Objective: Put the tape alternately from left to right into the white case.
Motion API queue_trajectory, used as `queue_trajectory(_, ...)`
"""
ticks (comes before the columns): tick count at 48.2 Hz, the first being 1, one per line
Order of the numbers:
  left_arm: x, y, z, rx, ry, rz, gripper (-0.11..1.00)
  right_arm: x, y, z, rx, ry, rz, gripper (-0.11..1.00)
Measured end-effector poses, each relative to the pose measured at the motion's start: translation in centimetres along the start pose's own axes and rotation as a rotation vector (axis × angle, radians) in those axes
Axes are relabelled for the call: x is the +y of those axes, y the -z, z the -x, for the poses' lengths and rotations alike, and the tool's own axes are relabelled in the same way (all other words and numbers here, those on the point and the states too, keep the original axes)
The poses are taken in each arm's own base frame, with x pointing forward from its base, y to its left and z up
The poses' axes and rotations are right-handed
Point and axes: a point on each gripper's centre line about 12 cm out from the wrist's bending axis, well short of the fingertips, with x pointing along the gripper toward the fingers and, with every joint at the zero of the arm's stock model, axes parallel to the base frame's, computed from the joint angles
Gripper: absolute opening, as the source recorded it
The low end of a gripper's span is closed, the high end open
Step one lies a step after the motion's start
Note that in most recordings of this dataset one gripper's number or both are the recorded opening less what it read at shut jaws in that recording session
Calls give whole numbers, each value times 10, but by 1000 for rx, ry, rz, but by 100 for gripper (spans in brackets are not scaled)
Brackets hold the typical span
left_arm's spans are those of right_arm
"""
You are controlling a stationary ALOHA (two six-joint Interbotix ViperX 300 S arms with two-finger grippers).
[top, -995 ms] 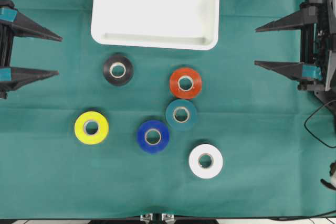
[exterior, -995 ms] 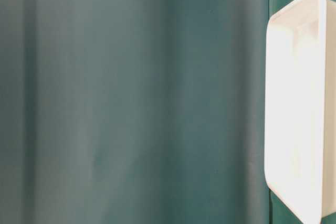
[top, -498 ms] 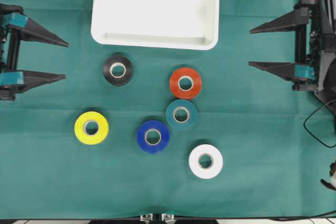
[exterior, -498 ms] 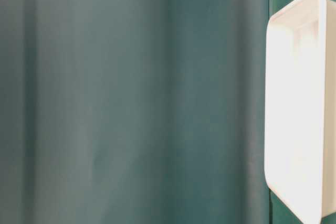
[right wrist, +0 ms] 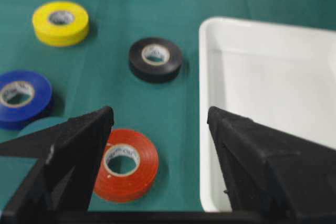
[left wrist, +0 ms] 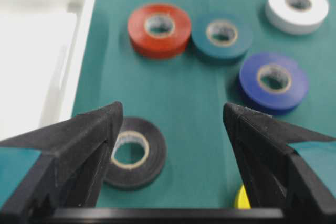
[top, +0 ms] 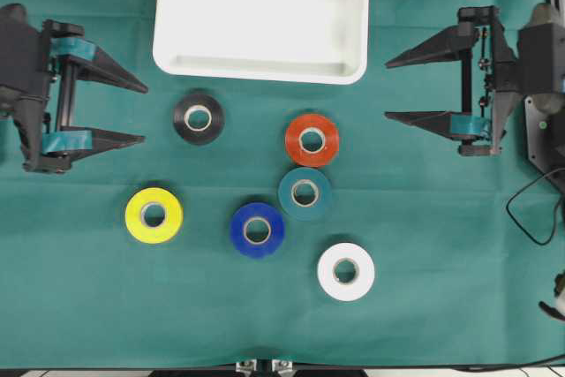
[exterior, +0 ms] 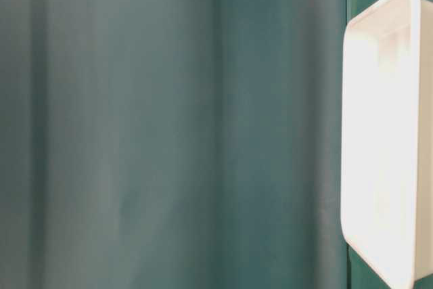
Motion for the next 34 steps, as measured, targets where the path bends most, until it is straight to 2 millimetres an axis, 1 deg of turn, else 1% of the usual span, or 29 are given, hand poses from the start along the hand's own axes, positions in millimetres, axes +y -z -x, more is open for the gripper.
queue_trajectory(11, 0, 5, -13, 104, -3, 8, 88, 0, 5, -10, 63, 4, 0, 84)
queue_trajectory(20, 0, 7, -20, 141, -6, 8, 88, 0, 7, -15, 84, 5, 2, 84)
queue_trajectory(34, 0, 5, -22, 146, -6, 8, 88, 0, 8, -17, 90, 5, -2, 84)
